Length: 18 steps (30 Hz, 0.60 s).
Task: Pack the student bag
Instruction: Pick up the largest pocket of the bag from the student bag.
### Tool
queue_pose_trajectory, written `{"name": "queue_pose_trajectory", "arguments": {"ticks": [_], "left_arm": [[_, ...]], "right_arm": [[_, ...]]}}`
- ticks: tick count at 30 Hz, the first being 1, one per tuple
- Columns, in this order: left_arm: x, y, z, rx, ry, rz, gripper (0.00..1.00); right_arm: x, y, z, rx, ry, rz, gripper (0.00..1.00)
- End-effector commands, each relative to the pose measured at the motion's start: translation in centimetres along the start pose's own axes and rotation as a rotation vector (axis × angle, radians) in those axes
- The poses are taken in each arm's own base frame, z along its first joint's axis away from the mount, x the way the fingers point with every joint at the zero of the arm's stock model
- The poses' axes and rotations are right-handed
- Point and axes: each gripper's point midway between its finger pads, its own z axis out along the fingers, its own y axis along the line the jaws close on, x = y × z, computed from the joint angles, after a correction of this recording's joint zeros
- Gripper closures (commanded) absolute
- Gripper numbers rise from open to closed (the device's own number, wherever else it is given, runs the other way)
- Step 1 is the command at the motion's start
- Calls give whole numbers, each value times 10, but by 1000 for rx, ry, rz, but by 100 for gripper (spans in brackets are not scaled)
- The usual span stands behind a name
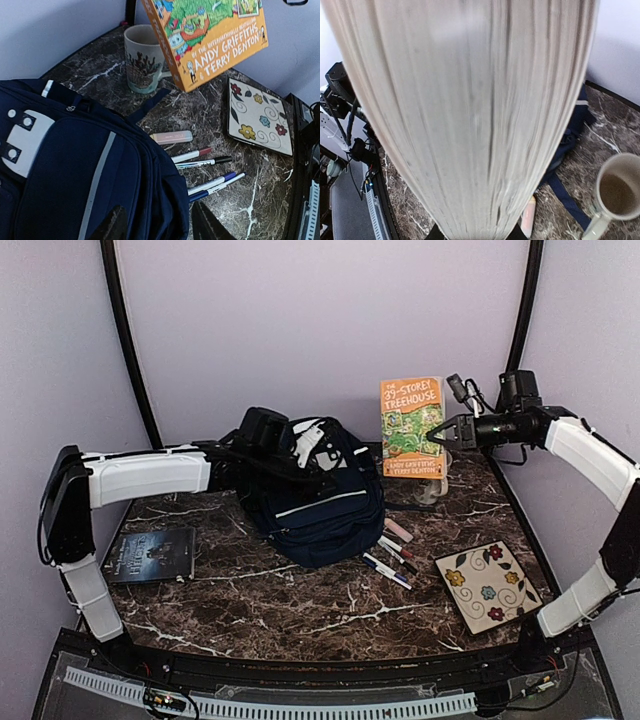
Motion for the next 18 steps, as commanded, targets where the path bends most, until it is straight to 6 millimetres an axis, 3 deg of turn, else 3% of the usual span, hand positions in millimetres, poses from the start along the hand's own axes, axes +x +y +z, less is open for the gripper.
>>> {"name": "queue_pose_trajectory", "arguments": {"ticks": [1, 6, 10, 14, 18], "left_arm": [[32, -17, 33, 48, 158, 115, 53], [53, -15, 62, 11, 244, 140, 46], [75, -4, 79, -14, 353, 135, 49], [83, -2, 88, -7, 370, 120, 53], [87, 11, 92, -84, 373, 105, 54]], "right_arm": [[8, -12, -28, 81, -30, -33, 100], [12, -11, -42, 113, -55, -41, 100], [16, -9, -41, 88, -52, -28, 100], [16, -8, -41, 86, -55, -29, 100], [17, -7, -40, 71, -59, -17, 100]]}}
